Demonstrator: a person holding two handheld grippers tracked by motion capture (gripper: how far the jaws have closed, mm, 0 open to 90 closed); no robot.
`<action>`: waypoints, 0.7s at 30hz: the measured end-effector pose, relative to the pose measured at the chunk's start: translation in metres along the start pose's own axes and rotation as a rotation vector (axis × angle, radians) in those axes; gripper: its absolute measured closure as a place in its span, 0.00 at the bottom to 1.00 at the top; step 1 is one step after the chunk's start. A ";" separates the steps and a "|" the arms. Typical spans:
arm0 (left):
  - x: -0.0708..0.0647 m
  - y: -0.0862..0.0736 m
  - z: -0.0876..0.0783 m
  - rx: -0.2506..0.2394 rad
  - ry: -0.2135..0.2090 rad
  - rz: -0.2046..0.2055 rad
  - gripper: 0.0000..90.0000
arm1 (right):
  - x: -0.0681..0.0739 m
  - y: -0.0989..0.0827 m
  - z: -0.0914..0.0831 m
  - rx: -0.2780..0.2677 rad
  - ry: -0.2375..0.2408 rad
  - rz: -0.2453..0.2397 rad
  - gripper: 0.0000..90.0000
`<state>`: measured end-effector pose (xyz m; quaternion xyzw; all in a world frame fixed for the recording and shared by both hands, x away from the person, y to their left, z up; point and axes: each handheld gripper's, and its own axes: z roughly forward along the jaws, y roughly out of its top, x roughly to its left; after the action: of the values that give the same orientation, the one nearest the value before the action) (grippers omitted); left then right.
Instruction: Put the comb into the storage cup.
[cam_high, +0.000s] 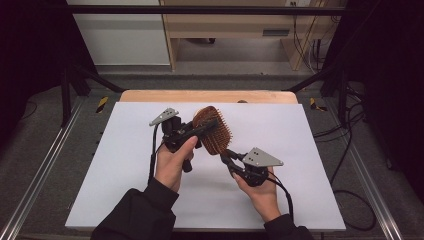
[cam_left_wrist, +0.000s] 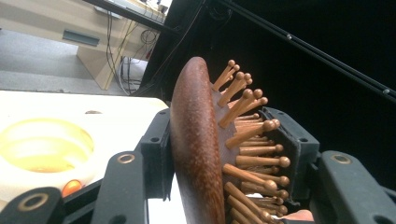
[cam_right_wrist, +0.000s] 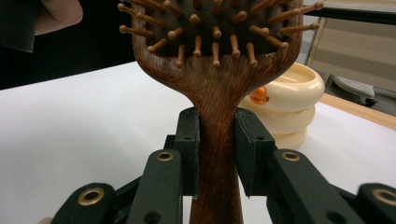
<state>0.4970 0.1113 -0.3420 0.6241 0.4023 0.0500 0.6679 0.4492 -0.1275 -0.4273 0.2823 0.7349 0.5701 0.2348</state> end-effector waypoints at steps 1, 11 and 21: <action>0.000 0.000 0.000 0.000 0.000 0.002 0.54 | 0.000 0.000 0.000 0.000 -0.001 -0.002 0.81; -0.001 0.000 0.000 -0.004 -0.018 -0.016 0.55 | 0.001 -0.001 0.001 -0.006 -0.004 -0.001 0.80; -0.002 0.002 -0.002 -0.018 0.007 0.020 0.56 | -0.004 -0.001 0.001 0.019 -0.014 0.049 0.50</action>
<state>0.4952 0.1118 -0.3394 0.6218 0.3977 0.0624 0.6718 0.4524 -0.1301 -0.4283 0.3063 0.7317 0.5666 0.2231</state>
